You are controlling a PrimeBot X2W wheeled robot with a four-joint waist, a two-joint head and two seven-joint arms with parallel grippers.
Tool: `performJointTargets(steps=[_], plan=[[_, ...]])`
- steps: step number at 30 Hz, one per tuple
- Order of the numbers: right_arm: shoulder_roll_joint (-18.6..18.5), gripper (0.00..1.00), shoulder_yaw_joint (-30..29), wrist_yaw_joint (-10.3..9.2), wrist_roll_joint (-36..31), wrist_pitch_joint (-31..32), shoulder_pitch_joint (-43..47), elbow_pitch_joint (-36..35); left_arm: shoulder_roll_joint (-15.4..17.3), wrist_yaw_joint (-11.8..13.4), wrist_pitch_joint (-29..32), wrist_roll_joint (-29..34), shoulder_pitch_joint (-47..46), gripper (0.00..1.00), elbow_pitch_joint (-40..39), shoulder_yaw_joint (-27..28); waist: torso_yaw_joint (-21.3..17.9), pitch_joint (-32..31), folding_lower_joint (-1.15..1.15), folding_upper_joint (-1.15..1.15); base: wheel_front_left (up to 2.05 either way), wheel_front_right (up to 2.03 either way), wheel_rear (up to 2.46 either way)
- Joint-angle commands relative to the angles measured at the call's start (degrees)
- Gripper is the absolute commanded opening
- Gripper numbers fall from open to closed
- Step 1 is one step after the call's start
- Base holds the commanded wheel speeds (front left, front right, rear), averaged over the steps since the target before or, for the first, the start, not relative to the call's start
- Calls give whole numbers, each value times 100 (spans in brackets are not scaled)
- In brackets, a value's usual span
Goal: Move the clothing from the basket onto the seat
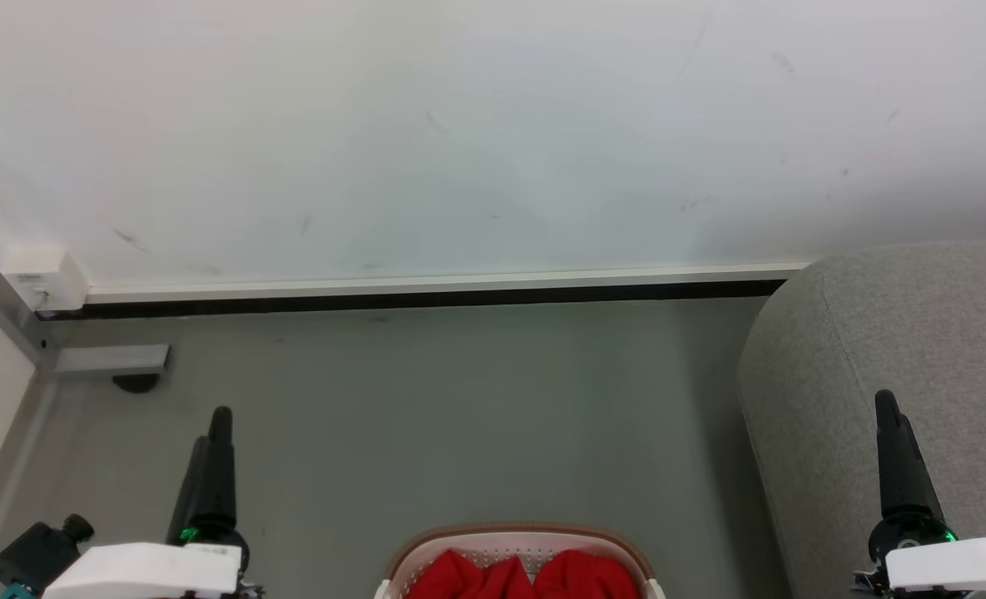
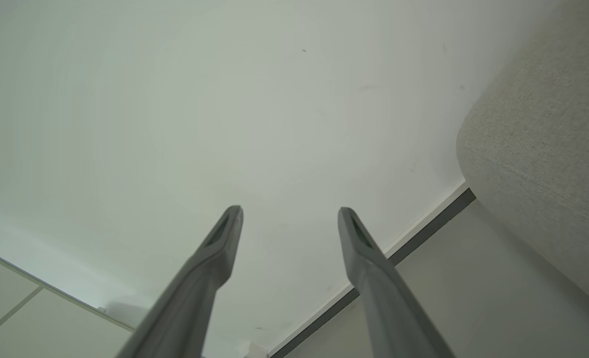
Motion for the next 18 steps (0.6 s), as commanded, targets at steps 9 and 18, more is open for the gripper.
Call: performJointTargets(steps=[9, 18], plan=[[97, 100, -95, -5, -1546, -67, -181, 68, 118, -60, -240, 1262, -48, 100, -112, -83, -24, 7, 0, 0, 0, 0, 0], [209, 100, -270, -6, -2674, -114, -205, 328, 170, -5, -404, 2173, -1, 100, 23, -131, -47, -2, 0, 0, 0, 0, 0]])
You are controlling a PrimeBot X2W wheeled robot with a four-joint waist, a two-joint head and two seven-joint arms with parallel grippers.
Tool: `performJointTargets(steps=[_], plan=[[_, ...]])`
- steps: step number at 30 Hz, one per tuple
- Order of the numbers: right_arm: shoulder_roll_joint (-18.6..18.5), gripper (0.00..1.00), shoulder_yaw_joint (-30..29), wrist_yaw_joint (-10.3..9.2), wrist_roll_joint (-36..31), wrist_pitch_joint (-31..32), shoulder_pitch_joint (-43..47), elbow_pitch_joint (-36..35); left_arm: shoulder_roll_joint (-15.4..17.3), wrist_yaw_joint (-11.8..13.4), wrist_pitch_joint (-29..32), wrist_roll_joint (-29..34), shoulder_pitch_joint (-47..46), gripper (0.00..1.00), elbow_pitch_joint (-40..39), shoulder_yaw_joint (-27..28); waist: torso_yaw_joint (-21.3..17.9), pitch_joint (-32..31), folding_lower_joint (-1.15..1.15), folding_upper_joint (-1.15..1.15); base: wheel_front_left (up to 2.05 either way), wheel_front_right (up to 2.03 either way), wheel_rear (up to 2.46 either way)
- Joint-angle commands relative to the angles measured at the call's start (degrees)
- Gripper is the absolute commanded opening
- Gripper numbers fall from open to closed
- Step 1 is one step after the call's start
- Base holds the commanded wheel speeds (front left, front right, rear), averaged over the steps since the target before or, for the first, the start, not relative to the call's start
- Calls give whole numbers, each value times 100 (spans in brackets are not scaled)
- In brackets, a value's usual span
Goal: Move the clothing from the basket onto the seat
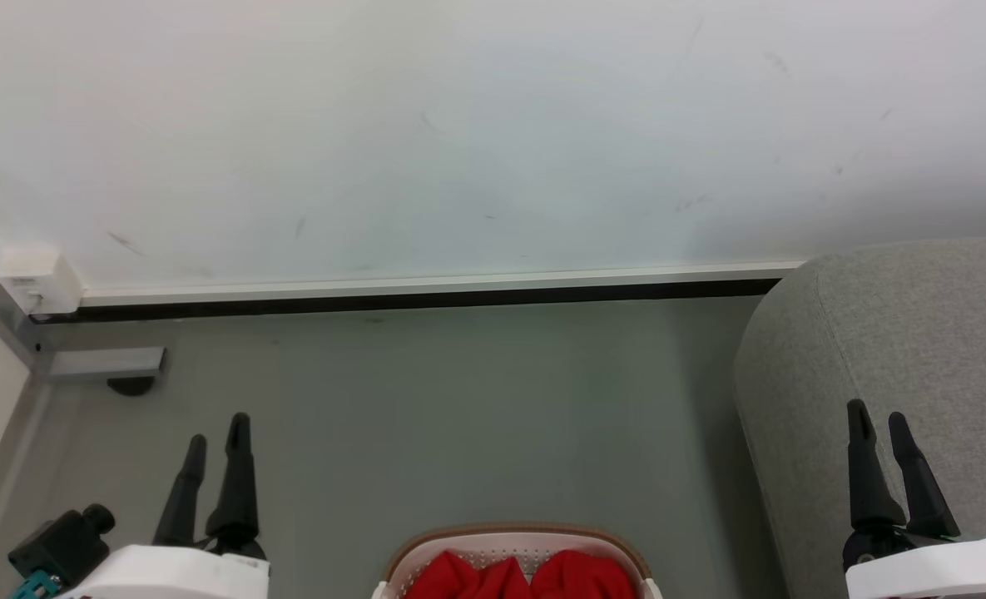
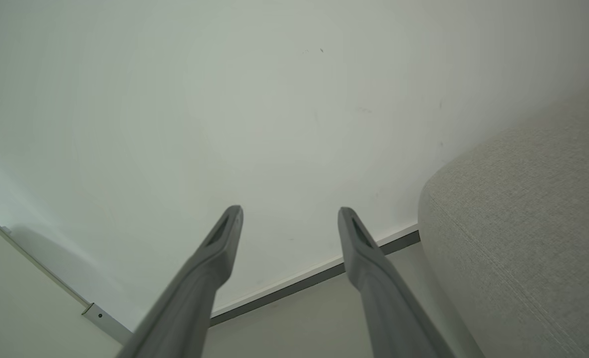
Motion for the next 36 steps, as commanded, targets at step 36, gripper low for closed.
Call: performJointTargets(steps=[36], plan=[[339, 100, -138, -10, -2689, -179, -269, 518, 157, -67, -574, 2232, 67, 100, -18, -156, -132, 22, 0, 0, 0, 0, 0]])
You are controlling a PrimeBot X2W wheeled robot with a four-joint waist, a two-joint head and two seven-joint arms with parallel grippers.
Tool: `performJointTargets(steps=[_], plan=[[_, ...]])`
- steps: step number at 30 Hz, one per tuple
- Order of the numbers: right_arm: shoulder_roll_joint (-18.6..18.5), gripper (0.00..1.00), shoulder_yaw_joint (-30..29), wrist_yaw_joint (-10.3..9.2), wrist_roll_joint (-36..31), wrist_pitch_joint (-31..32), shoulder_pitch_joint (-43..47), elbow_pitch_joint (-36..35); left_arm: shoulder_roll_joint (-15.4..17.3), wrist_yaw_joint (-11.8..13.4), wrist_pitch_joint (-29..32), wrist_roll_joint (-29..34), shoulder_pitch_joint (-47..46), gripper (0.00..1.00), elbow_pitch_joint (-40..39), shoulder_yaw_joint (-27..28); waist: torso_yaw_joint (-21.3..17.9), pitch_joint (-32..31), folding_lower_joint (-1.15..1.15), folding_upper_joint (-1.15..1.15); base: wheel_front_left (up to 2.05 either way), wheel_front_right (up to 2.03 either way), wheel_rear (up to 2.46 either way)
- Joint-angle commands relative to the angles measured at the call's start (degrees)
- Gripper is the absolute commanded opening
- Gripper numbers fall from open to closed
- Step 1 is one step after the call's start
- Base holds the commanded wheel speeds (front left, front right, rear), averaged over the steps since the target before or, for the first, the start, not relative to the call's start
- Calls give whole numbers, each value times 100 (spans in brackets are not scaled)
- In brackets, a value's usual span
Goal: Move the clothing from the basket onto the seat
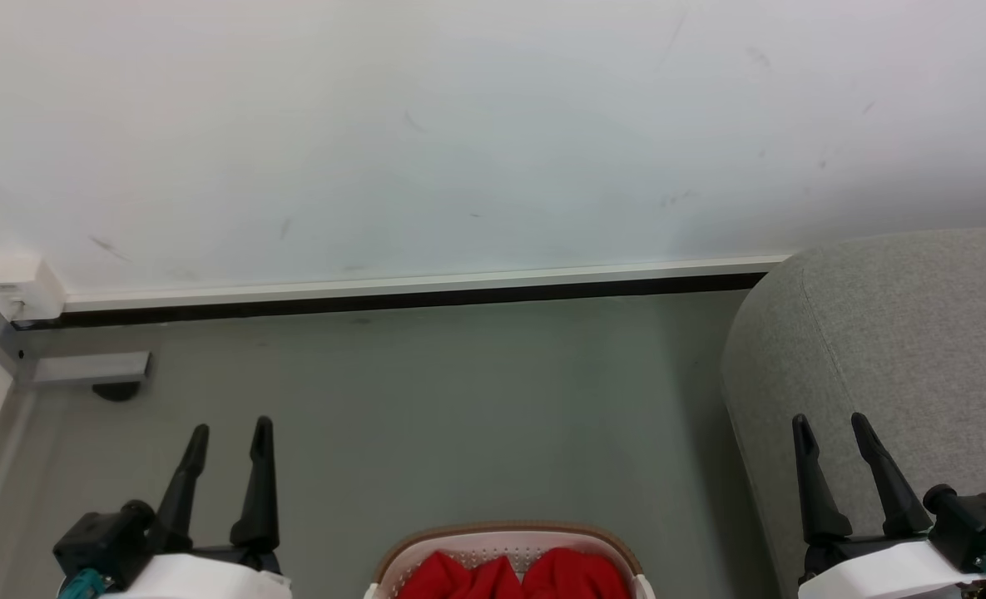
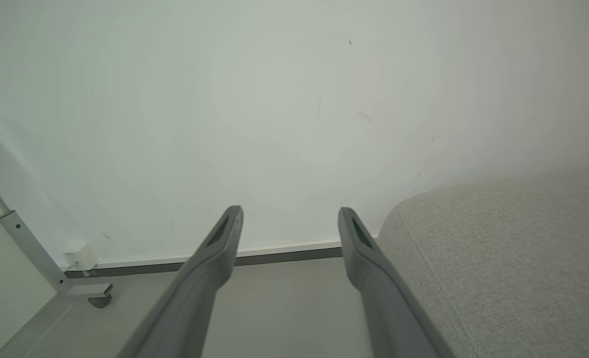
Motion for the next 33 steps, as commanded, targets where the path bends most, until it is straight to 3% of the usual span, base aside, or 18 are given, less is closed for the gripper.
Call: performJointTargets(steps=[1, 33], plan=[[5, 100, -41, -10, -155, -52, -86, -31, 48, -20, -46, 151, 22, 100, -39, 6, -2, 2, 0, 0, 0, 0, 0], [243, 100, -22, -14, -1460, -143, -138, -11, -99, -168, -397, 1143, -33, 100, 204, 187, -55, 90, 0, 0, 0, 0, 0]])
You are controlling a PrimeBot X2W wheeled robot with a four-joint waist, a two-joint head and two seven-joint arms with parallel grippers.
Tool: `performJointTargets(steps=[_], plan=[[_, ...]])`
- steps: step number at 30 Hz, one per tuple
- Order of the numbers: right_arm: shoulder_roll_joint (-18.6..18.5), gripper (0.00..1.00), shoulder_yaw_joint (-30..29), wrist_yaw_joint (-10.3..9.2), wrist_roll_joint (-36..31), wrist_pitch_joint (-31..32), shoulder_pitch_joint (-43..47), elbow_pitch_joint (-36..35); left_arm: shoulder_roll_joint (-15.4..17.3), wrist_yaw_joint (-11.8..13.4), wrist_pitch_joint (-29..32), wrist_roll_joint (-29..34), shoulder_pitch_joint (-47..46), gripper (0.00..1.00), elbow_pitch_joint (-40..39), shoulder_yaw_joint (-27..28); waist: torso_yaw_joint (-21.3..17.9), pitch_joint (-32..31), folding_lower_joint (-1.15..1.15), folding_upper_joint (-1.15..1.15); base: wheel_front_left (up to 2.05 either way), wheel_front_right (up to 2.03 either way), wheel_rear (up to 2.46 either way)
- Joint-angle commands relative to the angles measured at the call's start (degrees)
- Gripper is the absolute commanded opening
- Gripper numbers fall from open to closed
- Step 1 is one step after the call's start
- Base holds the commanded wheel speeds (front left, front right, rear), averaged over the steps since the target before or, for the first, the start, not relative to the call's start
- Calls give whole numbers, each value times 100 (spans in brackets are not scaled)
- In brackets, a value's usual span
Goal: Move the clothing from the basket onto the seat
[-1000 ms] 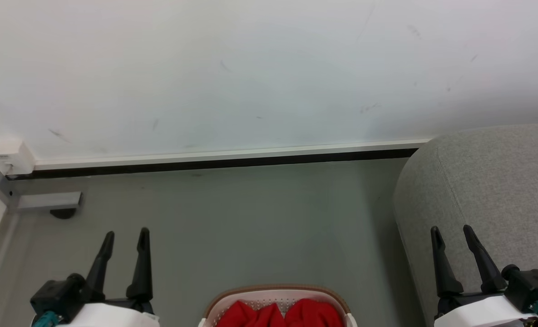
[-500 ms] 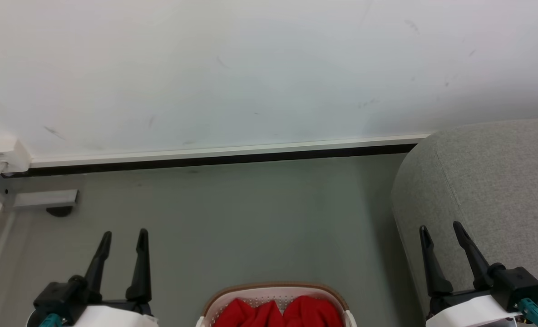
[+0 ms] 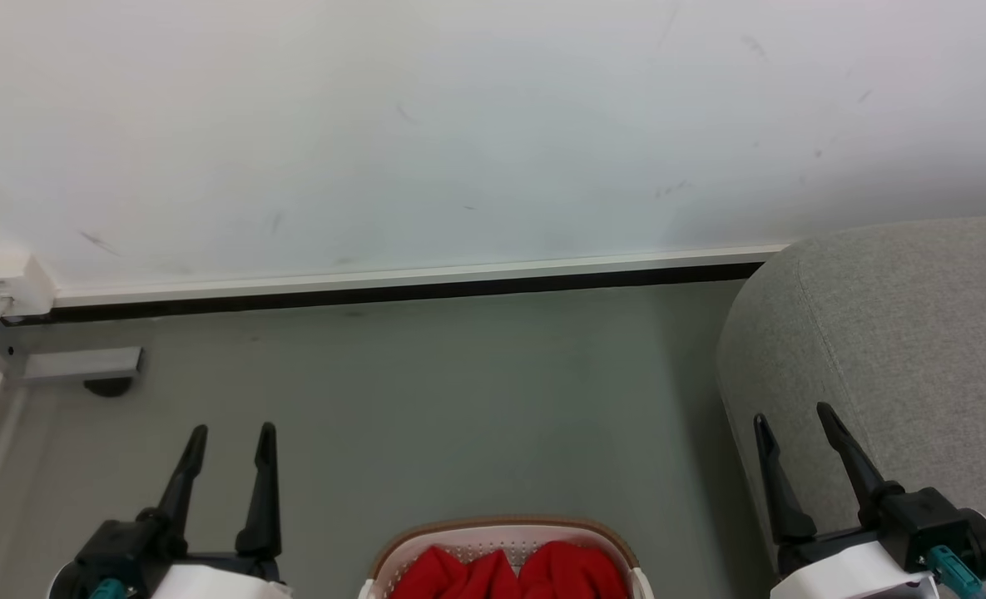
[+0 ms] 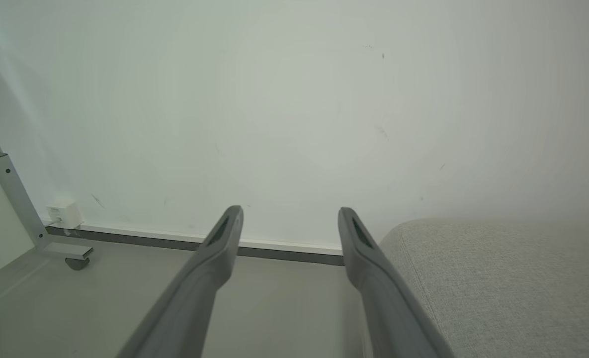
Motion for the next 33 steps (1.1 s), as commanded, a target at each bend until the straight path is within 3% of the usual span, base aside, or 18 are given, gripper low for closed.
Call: performJointTargets(steps=[1, 21, 33], plan=[[23, 100, -25, -14, -144, -43, -61, 5, 5, -34, -43, 129, -24, 100, 33, 25, -1, 2, 0, 0, 0, 0, 0], [18, 100, 25, -14, -73, -34, -111, -20, -22, -32, -39, 46, -58, 100, 54, 35, -38, 59, 0, 0, 0, 0, 0], [17, 100, -42, -13, -44, -33, -223, -162, 78, -36, -39, -46, -281, 100, 199, -260, -388, 459, 0, 0, 0, 0, 0]])
